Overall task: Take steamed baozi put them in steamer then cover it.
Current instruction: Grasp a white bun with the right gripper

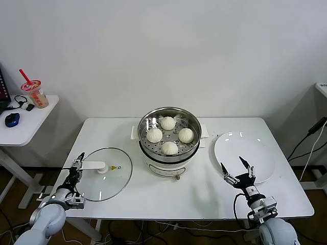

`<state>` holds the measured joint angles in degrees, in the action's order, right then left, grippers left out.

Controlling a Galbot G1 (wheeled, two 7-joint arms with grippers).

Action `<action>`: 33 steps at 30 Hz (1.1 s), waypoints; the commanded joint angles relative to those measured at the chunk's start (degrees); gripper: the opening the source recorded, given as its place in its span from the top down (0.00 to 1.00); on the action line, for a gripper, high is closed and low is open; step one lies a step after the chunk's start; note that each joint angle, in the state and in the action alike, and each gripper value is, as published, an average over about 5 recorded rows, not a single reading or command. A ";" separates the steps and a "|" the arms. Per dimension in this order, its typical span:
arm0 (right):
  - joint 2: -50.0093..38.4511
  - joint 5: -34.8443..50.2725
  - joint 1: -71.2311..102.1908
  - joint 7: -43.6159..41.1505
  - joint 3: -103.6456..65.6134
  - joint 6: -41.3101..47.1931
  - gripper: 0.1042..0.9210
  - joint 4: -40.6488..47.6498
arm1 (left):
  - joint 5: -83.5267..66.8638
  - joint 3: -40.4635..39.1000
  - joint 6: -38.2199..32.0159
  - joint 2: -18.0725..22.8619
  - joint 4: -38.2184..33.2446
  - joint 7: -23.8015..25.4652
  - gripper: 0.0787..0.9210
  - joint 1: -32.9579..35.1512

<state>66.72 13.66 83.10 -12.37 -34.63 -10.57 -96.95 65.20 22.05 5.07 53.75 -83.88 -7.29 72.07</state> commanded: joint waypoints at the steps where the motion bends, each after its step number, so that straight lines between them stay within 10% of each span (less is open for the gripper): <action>1: 0.00 0.03 -0.19 -0.10 0.02 -0.07 0.12 0.05 | 0.17 0.90 -0.34 0.13 -1.96 -0.15 0.28 1.82; 18: -0.50 -0.01 -1.49 -0.27 0.93 -0.38 0.12 0.45 | -6.07 11.05 -2.71 2.70 -12.91 -1.26 0.12 18.17; 33: -3.07 0.42 -2.79 -1.69 1.76 -0.82 0.12 -1.35 | -28.82 25.55 -13.52 17.76 -26.51 6.85 0.12 31.84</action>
<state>64.61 13.83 80.66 -13.79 -33.05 -11.36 -97.74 50.70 40.37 -2.19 63.33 -102.56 -4.64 96.09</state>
